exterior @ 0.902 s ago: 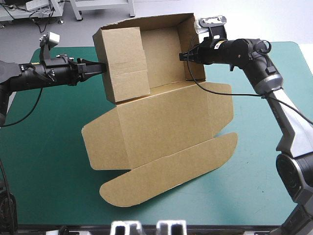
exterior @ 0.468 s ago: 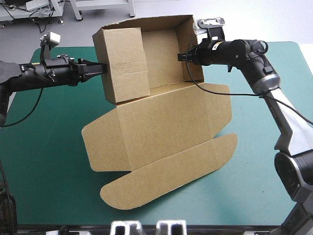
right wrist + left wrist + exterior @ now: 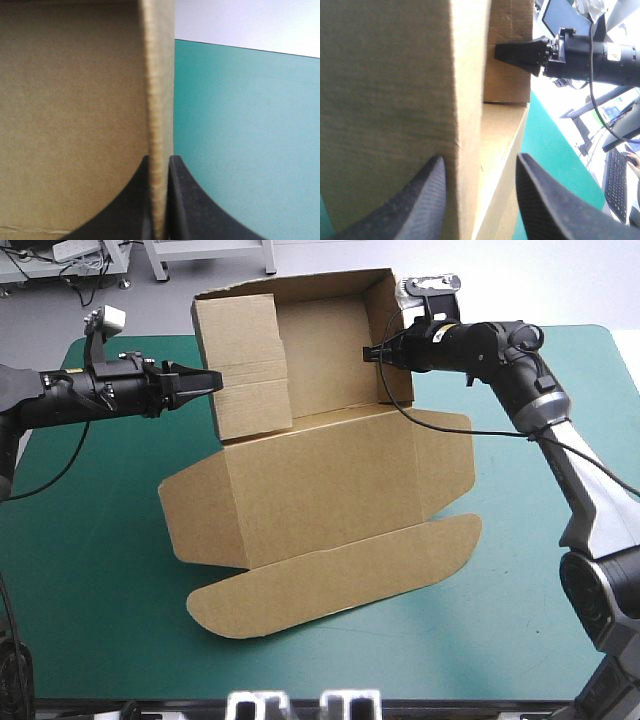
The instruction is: Fold the box
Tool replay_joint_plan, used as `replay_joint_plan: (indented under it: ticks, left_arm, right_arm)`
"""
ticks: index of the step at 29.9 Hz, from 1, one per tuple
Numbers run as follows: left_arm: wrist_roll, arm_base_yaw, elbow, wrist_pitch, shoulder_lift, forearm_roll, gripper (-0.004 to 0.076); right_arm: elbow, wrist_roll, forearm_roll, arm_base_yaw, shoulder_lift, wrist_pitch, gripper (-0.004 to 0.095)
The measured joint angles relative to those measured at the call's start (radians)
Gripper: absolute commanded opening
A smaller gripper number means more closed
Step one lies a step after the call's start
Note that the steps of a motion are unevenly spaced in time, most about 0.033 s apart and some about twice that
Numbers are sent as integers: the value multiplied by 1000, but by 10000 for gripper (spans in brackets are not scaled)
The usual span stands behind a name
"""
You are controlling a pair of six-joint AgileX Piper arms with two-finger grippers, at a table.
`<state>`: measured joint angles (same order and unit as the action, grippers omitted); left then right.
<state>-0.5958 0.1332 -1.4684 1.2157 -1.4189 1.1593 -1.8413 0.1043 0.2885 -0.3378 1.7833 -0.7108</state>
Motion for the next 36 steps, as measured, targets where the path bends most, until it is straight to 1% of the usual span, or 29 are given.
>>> replay_joint_plan:
  ticks: [9, 12, 18, 22, 30, 32, 33, 35, 36]
  left_arm:
    - [-2, 0, 0, 1, 2, -86, 324]
    - [-1, -1, 0, -24, 2, -120, 324]
    - [33, -2, 0, -99, 4, -270, 321]
    - [52, -2, 0, -143, 4, -329, 314]
    - [81, -2, 0, -184, 5, -406, 309]
    - [97, -3, 0, -184, 7, -408, 266]
    - [104, -3, 0, -183, 7, -409, 219]
    - [120, -3, 0, -180, 7, -409, 88]
    - [130, -3, 0, -180, 7, -410, -2]
  right_arm:
    - [0, 20, 43, -1, 1, -17, 0]
    - [0, 23, 43, -8, 1, -35, 0]
    - [0, 6, 15, -67, -14, -39, 0]
    - [0, -19, -7, -97, -47, -72, 0]
    - [0, -41, 10, -130, -133, -127, 0]
    - [0, -45, 15, -132, -152, -143, 0]
    - [0, -47, 16, -132, -158, -153, 0]
    - [0, -58, 16, -132, -171, -168, 0]
    - [0, -67, 16, -132, -174, -175, 0]
